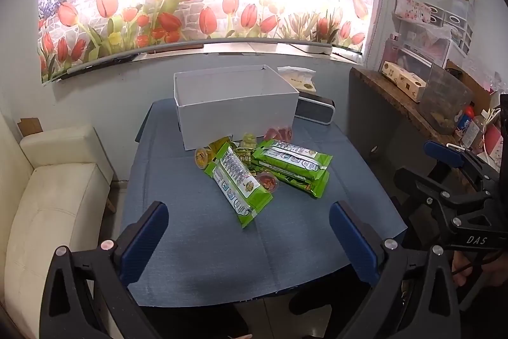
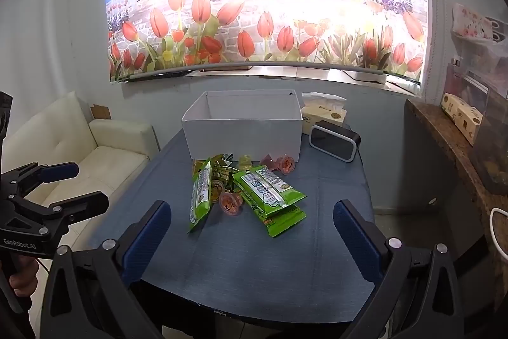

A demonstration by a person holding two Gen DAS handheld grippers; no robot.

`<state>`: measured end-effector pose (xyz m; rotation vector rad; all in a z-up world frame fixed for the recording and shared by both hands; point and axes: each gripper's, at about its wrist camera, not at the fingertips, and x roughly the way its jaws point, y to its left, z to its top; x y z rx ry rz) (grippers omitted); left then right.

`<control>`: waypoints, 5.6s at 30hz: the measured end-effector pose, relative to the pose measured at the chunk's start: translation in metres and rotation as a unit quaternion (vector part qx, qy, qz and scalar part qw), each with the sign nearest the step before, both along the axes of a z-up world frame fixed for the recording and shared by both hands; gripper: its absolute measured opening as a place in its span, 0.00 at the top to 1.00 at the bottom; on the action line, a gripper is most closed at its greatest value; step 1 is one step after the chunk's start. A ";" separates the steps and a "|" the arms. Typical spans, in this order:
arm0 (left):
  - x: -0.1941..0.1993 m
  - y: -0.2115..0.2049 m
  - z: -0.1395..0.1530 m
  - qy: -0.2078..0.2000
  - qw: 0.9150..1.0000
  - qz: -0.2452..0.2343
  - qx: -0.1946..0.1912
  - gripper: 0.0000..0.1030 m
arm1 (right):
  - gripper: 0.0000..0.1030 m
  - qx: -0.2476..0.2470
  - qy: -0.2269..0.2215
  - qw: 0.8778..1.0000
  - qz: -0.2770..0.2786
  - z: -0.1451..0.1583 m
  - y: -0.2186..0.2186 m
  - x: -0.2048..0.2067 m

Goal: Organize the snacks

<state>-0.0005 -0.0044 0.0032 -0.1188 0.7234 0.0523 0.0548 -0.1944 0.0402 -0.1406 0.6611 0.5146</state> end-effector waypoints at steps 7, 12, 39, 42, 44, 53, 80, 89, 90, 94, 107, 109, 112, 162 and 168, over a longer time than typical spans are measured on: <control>0.000 0.000 0.001 0.001 1.000 0.002 -0.002 0.00 | 0.00 0.001 0.001 1.000 -0.001 -0.002 -0.003 0.002; 0.002 0.001 0.001 0.003 1.000 0.003 0.000 0.00 | 0.00 0.002 0.002 1.000 -0.001 0.000 -0.004 0.003; 0.004 0.001 0.006 0.001 1.000 0.001 0.001 0.00 | 0.00 0.000 0.000 1.000 0.000 0.000 -0.002 0.004; 0.004 0.001 0.005 0.001 1.000 0.000 -0.001 0.00 | 0.00 -0.004 0.000 1.000 -0.001 0.001 -0.002 0.004; 0.005 0.001 0.004 0.003 1.000 0.002 0.001 0.00 | 0.00 -0.003 0.000 1.000 -0.001 0.001 -0.003 0.004; 0.004 0.003 0.004 0.003 1.000 0.004 0.002 0.00 | 0.00 -0.004 -0.001 1.000 -0.002 0.002 -0.003 0.005; 0.007 0.007 0.000 0.006 1.000 0.007 -0.007 0.00 | 0.00 -0.006 0.003 1.000 -0.001 0.000 -0.002 0.003; 0.097 0.047 -0.078 0.100 0.985 0.024 -0.136 0.00 | 0.00 -0.007 0.013 1.000 -0.007 -0.005 -0.005 0.003; 0.106 0.049 -0.088 0.108 0.983 0.026 -0.146 0.00 | 0.00 -0.007 0.014 1.000 -0.008 -0.007 -0.006 0.003; 0.155 0.061 -0.138 0.153 0.968 0.041 -0.196 0.00 | 0.00 -0.012 0.021 1.000 -0.014 -0.013 -0.012 0.005; 0.206 0.063 -0.186 0.215 0.954 0.097 -0.187 0.28 | 0.00 -0.005 0.049 0.998 -0.043 -0.029 -0.032 0.018; 0.204 0.060 -0.183 0.215 0.954 0.100 -0.184 0.31 | 0.00 -0.004 0.052 0.998 -0.042 -0.031 -0.031 0.019; 0.203 0.059 -0.184 0.217 0.953 0.093 -0.189 0.33 | 0.00 -0.004 0.053 0.998 -0.037 -0.033 -0.028 0.020; 0.089 0.047 -0.065 0.055 0.996 0.027 -0.062 0.32 | 0.36 -0.065 0.102 0.981 0.149 -0.113 0.063 0.185; 0.143 0.058 -0.038 0.029 0.997 0.029 -0.059 0.32 | 0.35 0.000 0.084 0.992 0.096 -0.072 0.071 0.204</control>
